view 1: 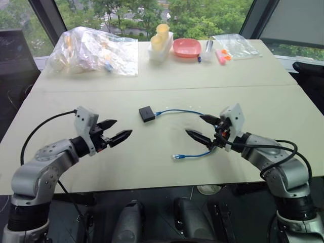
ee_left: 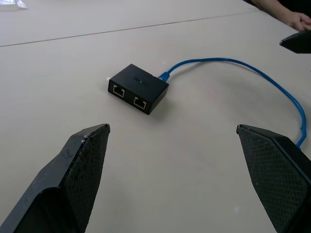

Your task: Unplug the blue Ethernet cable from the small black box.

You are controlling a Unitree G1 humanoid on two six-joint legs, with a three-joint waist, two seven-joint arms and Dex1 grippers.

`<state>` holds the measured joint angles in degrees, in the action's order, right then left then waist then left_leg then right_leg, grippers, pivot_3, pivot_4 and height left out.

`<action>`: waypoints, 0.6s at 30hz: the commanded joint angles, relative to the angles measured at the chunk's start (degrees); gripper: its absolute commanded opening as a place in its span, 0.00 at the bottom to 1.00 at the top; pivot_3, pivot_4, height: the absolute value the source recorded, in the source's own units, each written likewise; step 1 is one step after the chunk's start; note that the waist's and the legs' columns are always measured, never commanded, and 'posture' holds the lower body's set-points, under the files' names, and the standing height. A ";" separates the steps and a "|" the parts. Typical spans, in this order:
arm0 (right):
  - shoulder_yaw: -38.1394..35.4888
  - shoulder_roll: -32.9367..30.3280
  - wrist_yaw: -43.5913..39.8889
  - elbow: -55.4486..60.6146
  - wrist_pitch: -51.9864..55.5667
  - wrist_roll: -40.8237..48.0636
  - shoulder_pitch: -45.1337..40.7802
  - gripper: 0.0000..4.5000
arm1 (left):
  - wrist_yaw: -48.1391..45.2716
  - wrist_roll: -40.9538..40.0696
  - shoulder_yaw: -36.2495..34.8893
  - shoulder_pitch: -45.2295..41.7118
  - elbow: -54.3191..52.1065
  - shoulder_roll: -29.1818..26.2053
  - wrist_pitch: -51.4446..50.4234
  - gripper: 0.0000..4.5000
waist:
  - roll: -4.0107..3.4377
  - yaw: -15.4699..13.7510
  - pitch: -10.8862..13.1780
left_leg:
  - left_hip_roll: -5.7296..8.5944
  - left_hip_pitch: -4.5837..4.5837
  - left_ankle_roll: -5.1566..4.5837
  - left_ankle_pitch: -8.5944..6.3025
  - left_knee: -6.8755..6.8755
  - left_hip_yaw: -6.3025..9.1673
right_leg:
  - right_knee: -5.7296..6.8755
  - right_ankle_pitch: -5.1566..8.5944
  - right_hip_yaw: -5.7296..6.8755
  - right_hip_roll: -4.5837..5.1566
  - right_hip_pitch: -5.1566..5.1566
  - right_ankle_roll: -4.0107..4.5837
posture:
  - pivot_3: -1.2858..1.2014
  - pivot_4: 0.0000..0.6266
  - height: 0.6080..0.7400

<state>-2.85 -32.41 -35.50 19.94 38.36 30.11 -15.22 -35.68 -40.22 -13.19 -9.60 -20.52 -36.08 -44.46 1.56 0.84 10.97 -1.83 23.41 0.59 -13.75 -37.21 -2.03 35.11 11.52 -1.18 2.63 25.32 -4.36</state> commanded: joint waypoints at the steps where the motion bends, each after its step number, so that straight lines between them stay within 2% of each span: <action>1: -0.72 -0.12 -0.67 0.25 -1.48 -0.24 -1.29 0.99 | -1.28 -0.72 -1.36 -1.09 0.19 -0.39 1.28 0.97 | 0.00 -0.01 0.00 | 0.00 0.00 0.00 0.00 0.01 0.00 | 0.00 0.00 0.00 0.00 0.00 0.00 | 0.52 0.24 1.00; 12: 0.14 0.60 -0.98 -1.41 -3.03 -1.84 -2.35 0.99 | -2.42 0.43 -0.17 -2.75 1.66 -0.62 1.64 0.97 | 0.00 -0.03 0.00 | 0.00 0.01 0.00 0.00 0.01 0.00 | 0.00 0.00 0.00 0.00 0.00 0.00 | 0.52 0.24 1.00; 18: 2.33 1.41 -1.69 -5.59 -5.00 -4.09 -5.64 0.99 | -2.41 1.63 0.36 -3.23 2.32 -0.31 2.82 0.97 | 0.00 0.07 0.00 | 0.00 0.00 0.00 0.00 0.01 0.00 | 0.01 0.00 0.00 -0.02 0.00 0.00 | 0.52 0.24 1.00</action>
<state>-0.34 -31.38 -36.81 14.16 34.77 26.35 -19.67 -37.63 -38.85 -12.34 -11.99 -17.92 -36.00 -43.06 1.57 0.91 10.97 -1.83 23.41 0.59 -13.75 -37.19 -2.03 35.12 11.52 -1.17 2.60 25.33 -4.36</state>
